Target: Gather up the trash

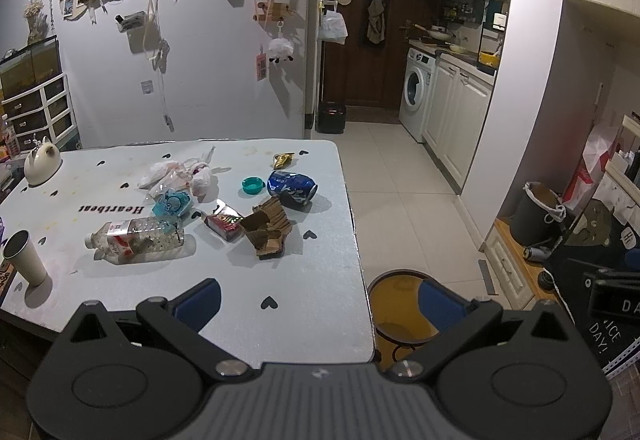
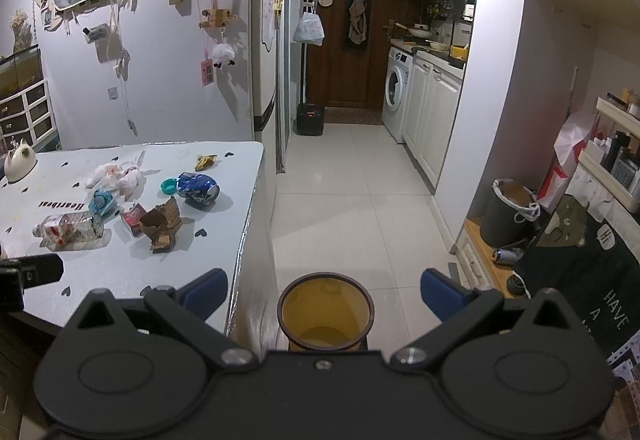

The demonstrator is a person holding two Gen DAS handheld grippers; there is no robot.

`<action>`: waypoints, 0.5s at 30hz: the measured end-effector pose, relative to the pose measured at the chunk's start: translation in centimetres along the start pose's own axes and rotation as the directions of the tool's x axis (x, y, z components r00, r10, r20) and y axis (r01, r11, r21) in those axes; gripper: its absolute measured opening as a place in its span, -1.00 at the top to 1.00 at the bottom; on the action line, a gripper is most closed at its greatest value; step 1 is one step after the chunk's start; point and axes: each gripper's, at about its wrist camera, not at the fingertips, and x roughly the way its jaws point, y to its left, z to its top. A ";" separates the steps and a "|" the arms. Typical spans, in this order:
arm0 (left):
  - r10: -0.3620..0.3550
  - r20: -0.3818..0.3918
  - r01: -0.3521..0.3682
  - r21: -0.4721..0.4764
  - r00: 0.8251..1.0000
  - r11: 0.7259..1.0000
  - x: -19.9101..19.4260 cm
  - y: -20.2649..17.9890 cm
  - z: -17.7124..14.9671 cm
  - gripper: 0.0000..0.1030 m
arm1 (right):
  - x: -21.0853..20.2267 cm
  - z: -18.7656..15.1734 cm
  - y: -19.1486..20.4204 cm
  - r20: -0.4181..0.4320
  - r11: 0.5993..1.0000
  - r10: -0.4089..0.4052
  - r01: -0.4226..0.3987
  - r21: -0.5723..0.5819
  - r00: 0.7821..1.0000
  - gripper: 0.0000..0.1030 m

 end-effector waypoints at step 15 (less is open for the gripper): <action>0.000 -0.001 0.000 0.000 1.000 1.000 0.4 -0.1 0.5 -1.00 | 1.3 0.4 1.2 -0.006 1.000 0.000 0.000 -0.002 1.000 -1.00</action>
